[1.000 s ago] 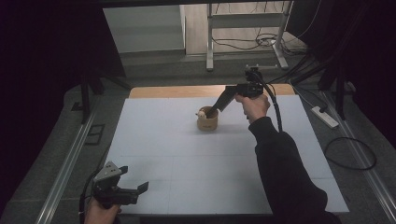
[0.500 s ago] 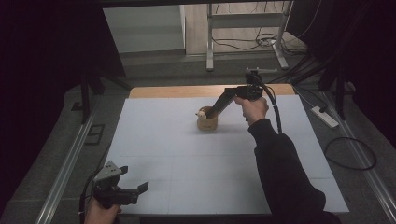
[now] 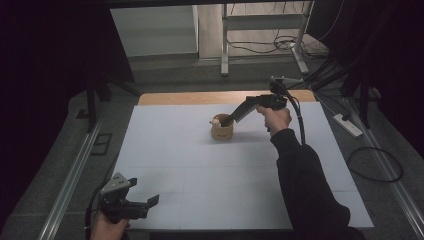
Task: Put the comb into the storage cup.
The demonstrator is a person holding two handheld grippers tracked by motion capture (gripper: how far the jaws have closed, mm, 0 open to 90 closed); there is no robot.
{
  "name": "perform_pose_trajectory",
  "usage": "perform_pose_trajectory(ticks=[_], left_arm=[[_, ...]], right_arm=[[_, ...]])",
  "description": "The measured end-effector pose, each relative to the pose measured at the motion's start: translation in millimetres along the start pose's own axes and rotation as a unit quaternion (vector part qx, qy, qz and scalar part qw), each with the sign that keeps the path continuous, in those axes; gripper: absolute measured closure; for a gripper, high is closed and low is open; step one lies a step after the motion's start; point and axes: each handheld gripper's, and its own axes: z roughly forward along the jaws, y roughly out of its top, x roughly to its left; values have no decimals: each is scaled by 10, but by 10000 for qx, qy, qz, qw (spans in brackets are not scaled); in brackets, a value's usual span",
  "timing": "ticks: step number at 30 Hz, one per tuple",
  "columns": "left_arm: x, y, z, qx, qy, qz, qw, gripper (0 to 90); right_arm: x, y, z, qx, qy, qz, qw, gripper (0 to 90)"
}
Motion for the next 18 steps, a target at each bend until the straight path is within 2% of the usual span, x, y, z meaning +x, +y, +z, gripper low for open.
perform_pose_trajectory(ticks=[3,9,13,18], left_arm=[[1,0,-1,2,-5,-3,10000,0],[2,-1,-1,-3,-13,-8,10000,0],[0,0,0,-3,-8,-4,10000,0],[-1,0,0,-1,-1,2,10000,0]], right_arm=[[-7,-3,1,-8,24,-3,10000,819],[8,-6,2,9,-113,-125,9999,758],[19,2,-13,-33,-141,-166,9998,664],[30,7,-22,-51,-168,-222,9996,594]])
